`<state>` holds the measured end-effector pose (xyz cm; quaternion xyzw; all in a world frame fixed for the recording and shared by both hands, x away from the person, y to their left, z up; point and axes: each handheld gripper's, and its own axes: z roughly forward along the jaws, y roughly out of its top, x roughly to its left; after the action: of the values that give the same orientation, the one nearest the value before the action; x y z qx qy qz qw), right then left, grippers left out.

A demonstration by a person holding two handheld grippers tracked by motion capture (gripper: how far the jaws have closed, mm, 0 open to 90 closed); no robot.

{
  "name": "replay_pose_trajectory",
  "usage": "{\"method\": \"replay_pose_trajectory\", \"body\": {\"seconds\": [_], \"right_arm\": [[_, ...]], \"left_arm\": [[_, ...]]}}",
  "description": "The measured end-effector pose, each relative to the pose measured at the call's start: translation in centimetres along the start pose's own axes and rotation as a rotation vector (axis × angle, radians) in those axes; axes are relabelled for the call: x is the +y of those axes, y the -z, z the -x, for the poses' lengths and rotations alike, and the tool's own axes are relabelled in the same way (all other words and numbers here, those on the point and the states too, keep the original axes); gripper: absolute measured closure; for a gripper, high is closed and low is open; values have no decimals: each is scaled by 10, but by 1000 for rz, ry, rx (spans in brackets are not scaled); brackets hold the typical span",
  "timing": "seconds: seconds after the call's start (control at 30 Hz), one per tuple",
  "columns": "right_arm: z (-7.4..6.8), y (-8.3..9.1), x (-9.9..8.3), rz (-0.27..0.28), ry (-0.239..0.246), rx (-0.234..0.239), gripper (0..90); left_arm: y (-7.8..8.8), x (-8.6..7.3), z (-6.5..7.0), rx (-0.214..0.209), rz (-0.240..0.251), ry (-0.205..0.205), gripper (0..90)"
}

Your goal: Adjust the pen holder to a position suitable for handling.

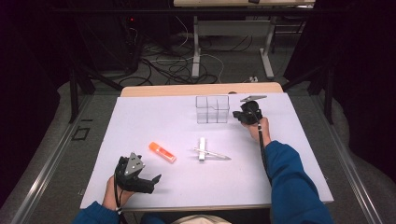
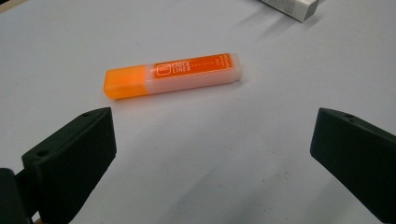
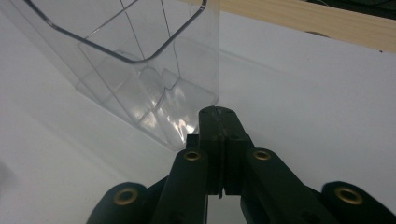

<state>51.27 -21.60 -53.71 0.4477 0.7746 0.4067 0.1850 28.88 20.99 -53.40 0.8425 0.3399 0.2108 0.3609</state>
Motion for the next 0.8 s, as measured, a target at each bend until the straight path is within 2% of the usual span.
{"method": "replay_pose_trajectory", "body": {"seconds": [0.03,0.33,0.43,0.47,0.57,0.6,0.73,0.8], "right_arm": [[-1,-2,1,-7,-13,-1,900],[0,-18,11,-1,-72,1,900],[-1,-21,12,-4,-66,3,900],[-2,-23,14,-6,-60,-11,900],[-1,-23,15,-5,-74,-9,900],[-1,-25,15,-8,-59,-16,900],[-2,-27,14,-13,-67,-25,900],[-1,-28,14,-11,-54,-32,900]], "left_arm": [[-1,0,0,8,12,-2,1],[0,-1,-1,17,13,-7,2],[0,-1,-1,18,9,-9,1],[0,-1,-1,17,10,-8,1],[1,0,-1,12,5,-10,1],[1,0,-2,11,4,-10,2],[0,0,-1,7,8,-3,2],[0,0,-1,6,5,-6,1]]}}
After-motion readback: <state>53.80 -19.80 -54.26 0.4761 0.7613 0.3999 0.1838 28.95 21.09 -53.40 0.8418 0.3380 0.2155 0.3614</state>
